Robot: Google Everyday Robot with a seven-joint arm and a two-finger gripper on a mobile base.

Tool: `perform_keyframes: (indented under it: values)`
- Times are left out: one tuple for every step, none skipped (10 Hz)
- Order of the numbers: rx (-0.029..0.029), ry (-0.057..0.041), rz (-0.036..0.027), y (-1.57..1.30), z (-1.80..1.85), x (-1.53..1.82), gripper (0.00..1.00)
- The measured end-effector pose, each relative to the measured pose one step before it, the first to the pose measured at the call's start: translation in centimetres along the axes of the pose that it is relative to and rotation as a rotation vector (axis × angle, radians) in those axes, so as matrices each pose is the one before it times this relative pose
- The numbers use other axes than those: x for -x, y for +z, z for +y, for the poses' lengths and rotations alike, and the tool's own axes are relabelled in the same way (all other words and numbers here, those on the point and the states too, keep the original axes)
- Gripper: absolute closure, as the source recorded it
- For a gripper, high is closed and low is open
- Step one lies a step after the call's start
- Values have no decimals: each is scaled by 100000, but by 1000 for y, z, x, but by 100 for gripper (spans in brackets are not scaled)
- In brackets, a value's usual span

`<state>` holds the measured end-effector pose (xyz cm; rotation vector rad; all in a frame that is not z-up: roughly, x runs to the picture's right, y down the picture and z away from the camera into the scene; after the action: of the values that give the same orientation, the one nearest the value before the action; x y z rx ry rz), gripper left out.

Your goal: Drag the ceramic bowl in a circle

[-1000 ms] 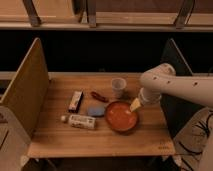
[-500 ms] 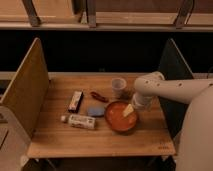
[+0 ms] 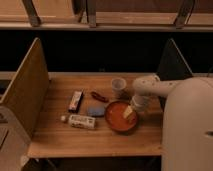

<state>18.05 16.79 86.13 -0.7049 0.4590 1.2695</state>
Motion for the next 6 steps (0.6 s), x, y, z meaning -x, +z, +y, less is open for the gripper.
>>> perform_keyframes:
  values:
    - [539,-768,1068,490,231,258,52]
    - [302,-325,662,272,52,113,60]
    - [279,91,394,104,-37,73,70]
    - [129,388,149,-34,-152,-86,80]
    - [-206,-248,-300,-284,92,61,87]
    - [-686,-747,91,-456,233,-178,89]
